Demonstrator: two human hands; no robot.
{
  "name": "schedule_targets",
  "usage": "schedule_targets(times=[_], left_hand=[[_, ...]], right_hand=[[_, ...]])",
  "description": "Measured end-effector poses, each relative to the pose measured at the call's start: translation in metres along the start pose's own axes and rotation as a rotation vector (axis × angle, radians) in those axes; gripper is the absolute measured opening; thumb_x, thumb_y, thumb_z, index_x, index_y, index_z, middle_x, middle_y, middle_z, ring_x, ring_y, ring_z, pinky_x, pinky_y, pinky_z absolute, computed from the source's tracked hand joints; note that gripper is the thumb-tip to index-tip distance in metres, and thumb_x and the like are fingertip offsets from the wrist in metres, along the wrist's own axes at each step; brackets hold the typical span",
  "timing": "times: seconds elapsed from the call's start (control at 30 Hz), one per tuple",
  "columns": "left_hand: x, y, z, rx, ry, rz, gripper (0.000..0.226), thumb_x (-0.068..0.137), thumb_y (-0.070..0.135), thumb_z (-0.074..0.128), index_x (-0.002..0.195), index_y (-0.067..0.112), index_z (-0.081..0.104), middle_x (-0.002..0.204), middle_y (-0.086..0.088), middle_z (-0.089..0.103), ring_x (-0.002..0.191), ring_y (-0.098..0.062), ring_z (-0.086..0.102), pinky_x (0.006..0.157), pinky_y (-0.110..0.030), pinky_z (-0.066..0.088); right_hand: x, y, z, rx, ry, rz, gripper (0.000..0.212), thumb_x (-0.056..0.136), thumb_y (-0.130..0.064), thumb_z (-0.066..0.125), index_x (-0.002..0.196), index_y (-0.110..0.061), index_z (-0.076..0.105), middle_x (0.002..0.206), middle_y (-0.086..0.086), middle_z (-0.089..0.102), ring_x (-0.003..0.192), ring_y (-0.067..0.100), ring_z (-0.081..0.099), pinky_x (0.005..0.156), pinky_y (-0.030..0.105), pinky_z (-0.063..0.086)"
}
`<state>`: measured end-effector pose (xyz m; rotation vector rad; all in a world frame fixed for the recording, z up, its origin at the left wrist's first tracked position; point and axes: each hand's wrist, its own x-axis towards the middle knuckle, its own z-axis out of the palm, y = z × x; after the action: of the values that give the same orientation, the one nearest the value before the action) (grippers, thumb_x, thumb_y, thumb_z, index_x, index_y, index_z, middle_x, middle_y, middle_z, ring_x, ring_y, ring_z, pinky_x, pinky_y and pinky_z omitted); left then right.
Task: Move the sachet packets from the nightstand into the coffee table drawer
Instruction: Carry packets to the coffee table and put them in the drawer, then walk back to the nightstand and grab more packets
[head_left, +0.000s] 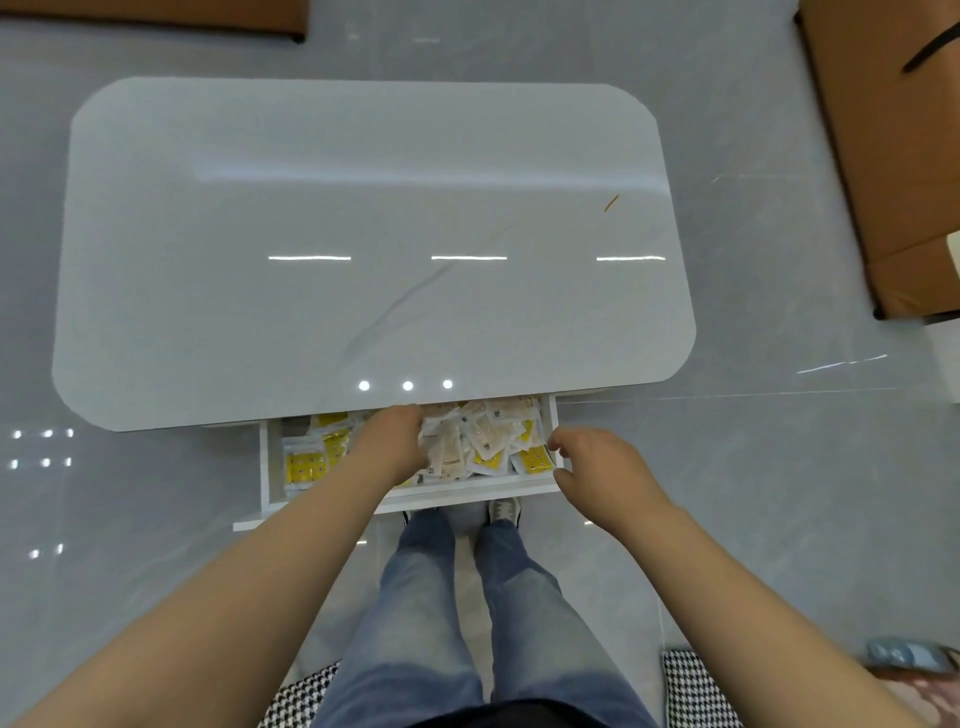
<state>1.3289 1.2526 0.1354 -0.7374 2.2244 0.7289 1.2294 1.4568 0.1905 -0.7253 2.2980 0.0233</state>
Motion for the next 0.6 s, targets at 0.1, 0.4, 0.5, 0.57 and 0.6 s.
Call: schedule_targets(times=[0.1, 0.4, 0.5, 0.57, 0.6], left_hand=[[-0.008, -0.005, -0.002, 0.058, 0.02, 0.051, 0.044, 0.081, 0.015, 0.066, 0.124, 0.011, 0.054, 0.123, -0.006, 0.059, 0.109, -0.023, 0.057, 0.085, -0.029, 0.048], [-0.041, 0.02, -0.023, 0.217, 0.019, 0.22, 0.033, 0.083, 0.013, 0.059, 0.116, 0.014, 0.056, 0.115, -0.003, 0.061, 0.101, -0.02, 0.059, 0.082, -0.031, 0.05], [-0.053, 0.052, -0.033, 0.251, 0.015, 0.279, 0.04, 0.084, 0.016, 0.058, 0.124, 0.017, 0.052, 0.12, -0.001, 0.059, 0.107, -0.019, 0.057, 0.085, -0.029, 0.048], [-0.06, 0.082, -0.039, 0.275, 0.031, 0.328, 0.04, 0.085, 0.017, 0.058, 0.124, 0.018, 0.052, 0.119, -0.002, 0.059, 0.106, -0.02, 0.057, 0.086, -0.029, 0.047], [-0.063, 0.099, -0.041, 0.287, 0.045, 0.356, 0.038, 0.084, 0.017, 0.058, 0.122, 0.017, 0.053, 0.117, -0.002, 0.059, 0.104, -0.021, 0.057, 0.085, -0.03, 0.047]], right_hand=[[-0.004, -0.003, -0.002, -0.011, 0.0, 0.002, 0.028, 0.089, -0.009, 0.051, 0.115, -0.016, 0.06, 0.109, 0.004, 0.065, 0.098, 0.023, 0.061, 0.082, 0.034, 0.052], [-0.031, 0.003, -0.019, 0.031, 0.034, 0.067, 0.036, 0.088, -0.013, 0.052, 0.124, -0.019, 0.057, 0.121, 0.003, 0.062, 0.108, 0.023, 0.058, 0.087, 0.034, 0.05], [-0.047, 0.023, -0.029, 0.076, 0.067, 0.115, 0.04, 0.09, -0.016, 0.052, 0.129, -0.02, 0.054, 0.126, 0.001, 0.06, 0.113, 0.021, 0.056, 0.09, 0.03, 0.046], [-0.059, 0.042, -0.038, 0.102, 0.092, 0.141, 0.041, 0.091, -0.018, 0.051, 0.133, -0.021, 0.051, 0.131, 0.0, 0.057, 0.117, 0.019, 0.054, 0.091, 0.027, 0.043], [-0.064, 0.054, -0.042, 0.112, 0.109, 0.154, 0.042, 0.092, -0.018, 0.051, 0.134, -0.021, 0.05, 0.132, -0.001, 0.056, 0.118, 0.019, 0.053, 0.091, 0.026, 0.042]])
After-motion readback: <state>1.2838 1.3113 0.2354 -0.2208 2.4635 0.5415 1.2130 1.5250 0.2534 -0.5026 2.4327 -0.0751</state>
